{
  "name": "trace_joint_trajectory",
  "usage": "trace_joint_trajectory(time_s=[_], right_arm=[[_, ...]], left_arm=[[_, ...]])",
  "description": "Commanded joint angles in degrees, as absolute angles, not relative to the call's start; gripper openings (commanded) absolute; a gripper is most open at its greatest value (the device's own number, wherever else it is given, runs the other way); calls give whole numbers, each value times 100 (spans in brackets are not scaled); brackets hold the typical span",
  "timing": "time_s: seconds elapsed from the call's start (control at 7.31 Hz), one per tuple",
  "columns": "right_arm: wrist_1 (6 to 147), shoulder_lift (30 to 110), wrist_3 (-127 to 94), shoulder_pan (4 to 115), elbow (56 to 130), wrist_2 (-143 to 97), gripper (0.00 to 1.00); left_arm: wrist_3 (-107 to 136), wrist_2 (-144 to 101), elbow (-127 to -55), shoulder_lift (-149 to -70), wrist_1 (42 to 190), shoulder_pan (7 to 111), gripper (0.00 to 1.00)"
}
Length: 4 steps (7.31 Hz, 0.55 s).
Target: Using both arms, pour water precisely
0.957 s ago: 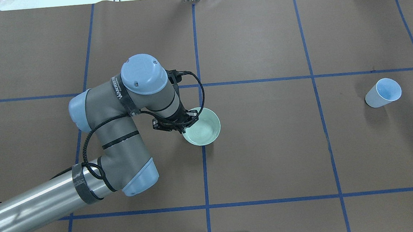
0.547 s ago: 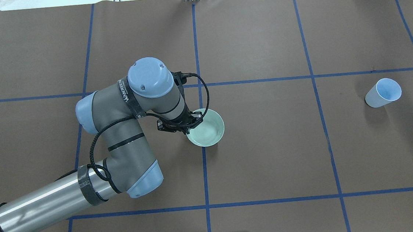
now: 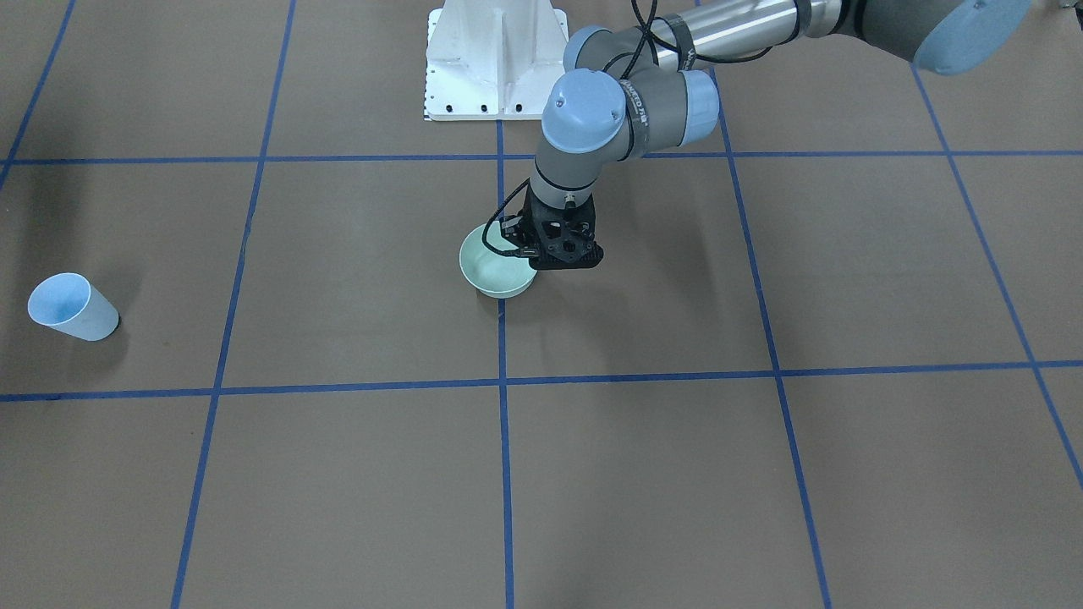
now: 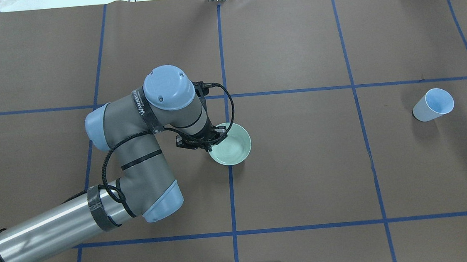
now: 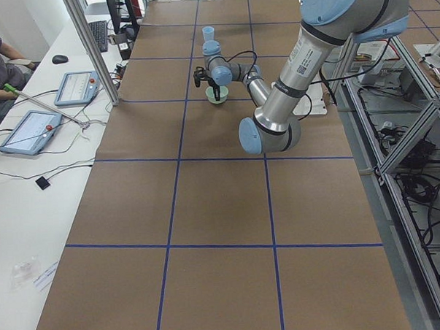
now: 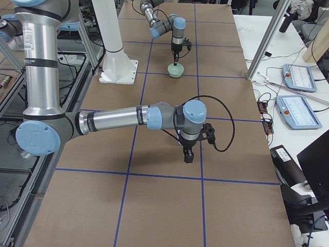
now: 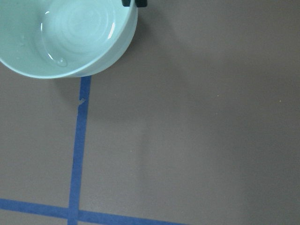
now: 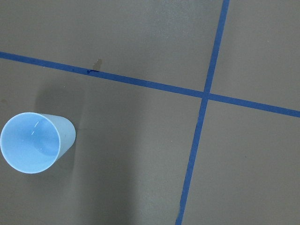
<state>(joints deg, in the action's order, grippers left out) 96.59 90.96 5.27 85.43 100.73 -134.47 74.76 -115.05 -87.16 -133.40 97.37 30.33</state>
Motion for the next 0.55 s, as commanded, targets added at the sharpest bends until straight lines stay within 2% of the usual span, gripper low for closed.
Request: trace_joint_trajectory(time_s=[0.0, 0.14, 0.41], right_arm=[[9659, 9097, 536, 8543, 10064, -13439, 99], [9659, 8984, 527, 8456, 10063, -13404, 99], [9642, 8965, 527, 8446, 10125, -13421, 100]], left_arm=[[7479, -11505, -8710, -13342, 9730, 3032, 99], [7506, -11514, -8814, -13359, 9729, 3145, 100], [7506, -11897, -9550, -13142, 9650, 3662, 100]])
